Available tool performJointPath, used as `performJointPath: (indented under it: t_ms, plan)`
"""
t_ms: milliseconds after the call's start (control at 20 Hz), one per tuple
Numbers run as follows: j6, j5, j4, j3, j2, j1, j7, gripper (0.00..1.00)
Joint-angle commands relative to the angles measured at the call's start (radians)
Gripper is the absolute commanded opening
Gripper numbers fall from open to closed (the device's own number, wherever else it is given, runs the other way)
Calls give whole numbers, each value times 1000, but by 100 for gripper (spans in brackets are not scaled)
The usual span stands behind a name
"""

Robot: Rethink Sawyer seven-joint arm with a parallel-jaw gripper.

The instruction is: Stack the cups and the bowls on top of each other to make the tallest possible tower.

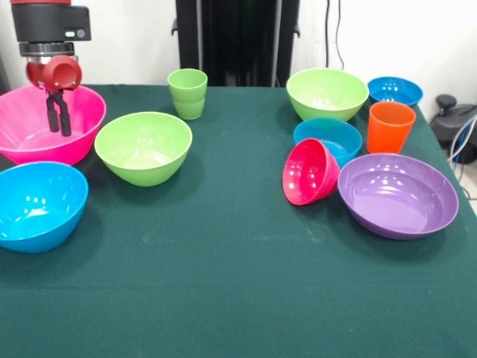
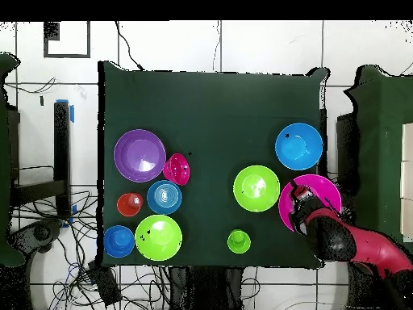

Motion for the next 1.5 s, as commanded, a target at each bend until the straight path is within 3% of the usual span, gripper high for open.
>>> performJointPath:
  t_ms: [50, 850, 1350, 1400, 1500]
  plan:
    - [-53, -22, -63, 38, 90, 72, -25, 100]
    - [-133, -48, -138, -48, 168, 141, 3, 100]
    - [-73, -60, -169, -91, 191, 149, -41, 100]
    - [-85, -66, -173, -103, 187, 157, -36, 0]
    - [-151, -74, -180, -152, 175, 196, 7, 0]
